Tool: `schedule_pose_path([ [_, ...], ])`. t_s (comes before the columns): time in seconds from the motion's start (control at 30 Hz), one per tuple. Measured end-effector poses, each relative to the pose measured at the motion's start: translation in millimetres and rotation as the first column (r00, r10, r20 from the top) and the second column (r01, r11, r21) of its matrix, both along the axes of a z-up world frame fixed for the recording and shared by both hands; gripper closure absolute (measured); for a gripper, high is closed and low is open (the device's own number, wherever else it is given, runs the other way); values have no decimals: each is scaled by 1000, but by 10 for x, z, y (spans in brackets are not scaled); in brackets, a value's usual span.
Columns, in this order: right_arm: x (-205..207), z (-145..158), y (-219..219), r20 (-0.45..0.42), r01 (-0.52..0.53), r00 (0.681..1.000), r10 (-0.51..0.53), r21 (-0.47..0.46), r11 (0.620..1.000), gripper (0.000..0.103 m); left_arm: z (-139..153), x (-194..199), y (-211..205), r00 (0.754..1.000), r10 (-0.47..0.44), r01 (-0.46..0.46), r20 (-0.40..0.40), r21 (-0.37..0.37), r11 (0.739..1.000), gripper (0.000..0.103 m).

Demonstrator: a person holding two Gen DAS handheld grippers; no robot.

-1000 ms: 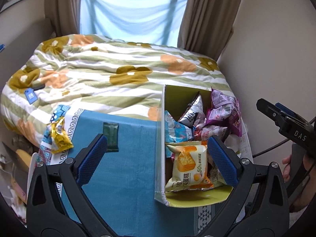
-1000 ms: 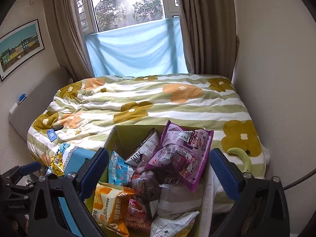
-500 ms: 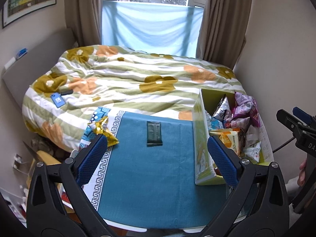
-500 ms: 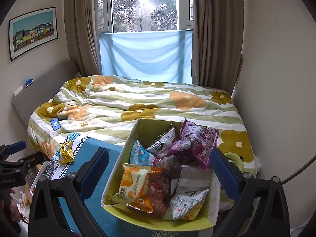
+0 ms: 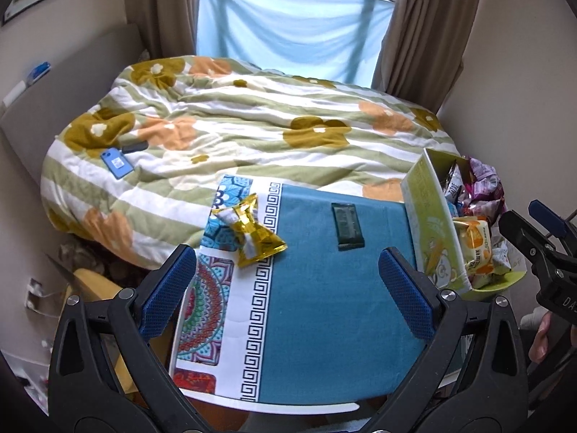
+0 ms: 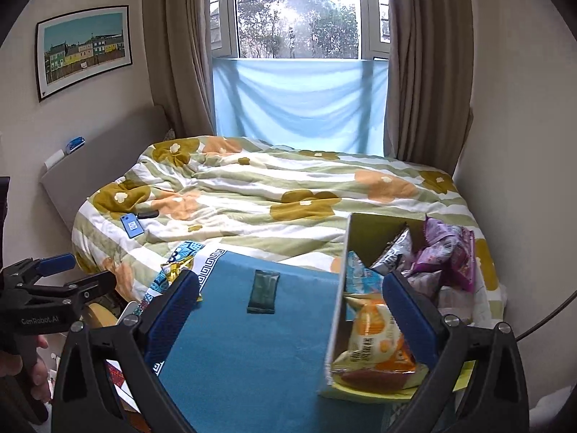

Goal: Organize snacks
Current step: 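Withdraw both open grippers from the box toward the last snacks, then grasp the gold bag with the left gripper while the right grasps the dark green packet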

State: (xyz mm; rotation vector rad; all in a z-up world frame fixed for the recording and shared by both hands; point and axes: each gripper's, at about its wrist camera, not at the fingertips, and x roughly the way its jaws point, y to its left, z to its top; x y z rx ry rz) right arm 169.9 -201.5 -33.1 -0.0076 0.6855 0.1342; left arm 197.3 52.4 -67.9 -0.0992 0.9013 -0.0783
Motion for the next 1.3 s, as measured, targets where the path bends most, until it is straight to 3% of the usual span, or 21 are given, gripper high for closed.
schedule_pose_path([
  [0.3,427,-470,740,-126,39,991,-39,-1,999,2,-699,592,607,991,5,-17,-133,-89,996,2],
  [0.5,850,-973,986,-259,28,966,-31,-13,1000,2,-1260,1044,625,972,36,-71,-230,-147,987,2],
  [0.73,1299,-1547,992,-319,16,947,-34,-58,998,2,-1789,1472,547,948,61,-109,-311,-140,984,3],
  [0.87,1537,-1886,910,-353,22,935,-49,-80,997,2,-2075,1719,460,928,71,-125,-365,-128,984,18],
  [1.0,1707,-2115,853,-383,26,922,-53,-76,997,2,-2272,1874,365,915,80,-133,-395,-108,985,21],
  [1.1,1785,-2217,840,-388,11,921,-48,-98,995,2,-2380,1931,311,904,73,-124,-420,-95,988,31],
  [1.23,1834,-2342,817,-399,11,916,-49,-97,995,3,-2375,1945,226,914,62,-90,-400,-50,995,42],
  [1.3,1853,-2400,820,-411,10,910,-49,-96,995,8,-2368,1946,202,920,50,-68,-390,-35,997,49],
])
